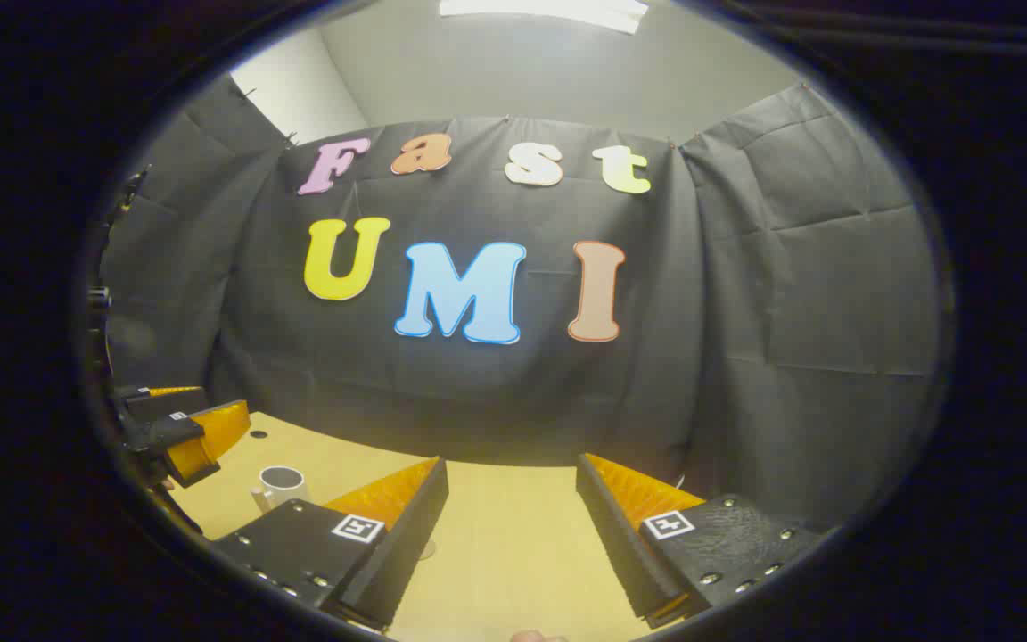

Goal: Put the toothbrush and toothpaste on the desktop into the cup, then pick up the cup and place it on the coaster on the desktop.

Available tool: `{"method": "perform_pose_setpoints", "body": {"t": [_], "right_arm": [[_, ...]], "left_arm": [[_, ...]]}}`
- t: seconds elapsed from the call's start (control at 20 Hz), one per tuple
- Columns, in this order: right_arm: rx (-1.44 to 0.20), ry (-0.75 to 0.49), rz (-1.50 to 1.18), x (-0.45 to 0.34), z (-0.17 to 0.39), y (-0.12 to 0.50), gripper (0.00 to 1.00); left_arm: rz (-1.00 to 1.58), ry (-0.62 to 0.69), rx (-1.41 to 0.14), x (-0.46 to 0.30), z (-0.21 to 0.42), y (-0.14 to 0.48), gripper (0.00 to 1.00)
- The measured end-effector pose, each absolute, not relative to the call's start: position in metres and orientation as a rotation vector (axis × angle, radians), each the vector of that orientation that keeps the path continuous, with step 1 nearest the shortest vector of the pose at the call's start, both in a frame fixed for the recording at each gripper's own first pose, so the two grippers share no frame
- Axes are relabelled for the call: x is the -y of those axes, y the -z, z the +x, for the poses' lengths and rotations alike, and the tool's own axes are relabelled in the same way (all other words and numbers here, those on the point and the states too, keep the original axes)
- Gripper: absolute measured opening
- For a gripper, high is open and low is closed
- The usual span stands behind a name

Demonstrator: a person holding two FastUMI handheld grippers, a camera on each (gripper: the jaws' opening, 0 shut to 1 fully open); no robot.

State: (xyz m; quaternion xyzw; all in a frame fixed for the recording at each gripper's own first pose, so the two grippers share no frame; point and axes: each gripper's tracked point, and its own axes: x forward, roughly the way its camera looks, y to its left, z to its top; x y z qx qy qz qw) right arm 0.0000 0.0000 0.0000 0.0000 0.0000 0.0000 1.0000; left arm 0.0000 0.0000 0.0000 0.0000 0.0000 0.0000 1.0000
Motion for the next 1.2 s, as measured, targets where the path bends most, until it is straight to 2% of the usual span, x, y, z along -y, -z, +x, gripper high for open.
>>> {"method": "perform_pose_setpoints", "body": {"t": [0.25,0.3,0.35,0.5,0.55,0.6,0.65,0.7,0.85,0.9,0.95,1.2], "right_arm": [[0.02,-0.062,-0.005,-0.024,0.005,-0.004,0.9],[0.02,-0.07,-0.005,-0.03,0.007,-0.005,0.9],[0.021,-0.077,-0.003,-0.034,0.008,-0.005,0.9],[0.028,-0.095,0.005,-0.047,0.009,-0.01,0.9],[0.028,-0.098,0.003,-0.051,0.009,-0.009,0.9],[0.028,-0.101,0.003,-0.055,0.009,-0.01,0.9],[0.027,-0.105,0.004,-0.059,0.009,-0.009,0.9],[0.025,-0.109,0.006,-0.063,0.01,-0.009,0.9],[0.015,-0.113,0.009,-0.072,0.011,-0.005,0.9],[0.009,-0.115,0.011,-0.074,0.011,-0.004,0.9],[0.008,-0.112,0.012,-0.074,0.01,-0.004,0.9],[-0.003,-0.112,0.028,-0.079,0.015,-0.001,0.9]], "left_arm": [[0.031,0.005,0.015,-0.002,-0.003,-0.007,0.9],[0.032,0.007,0.013,-0.003,-0.003,-0.007,0.98],[0.033,0.01,0.009,-0.003,-0.003,-0.005,0.9],[0.033,0.017,0.001,-0.007,-0.004,-0.005,0.9],[0.034,0.02,-0.002,-0.007,-0.004,-0.004,0.98],[0.036,0.025,-0.004,-0.008,-0.004,-0.004,0.9],[0.039,0.031,-0.005,-0.008,-0.004,-0.003,0.98],[0.04,0.039,-0.005,-0.007,-0.003,-0.003,0.9],[0.034,0.068,-0.014,-0.004,0.001,-0.001,0.9],[0.029,0.076,-0.017,-0.003,0.002,0.0,0.98],[0.025,0.079,-0.015,-0.003,0.003,0.0,0.9],[0.014,0.092,-0.012,0.0,0.008,0.002,0.9]]}}
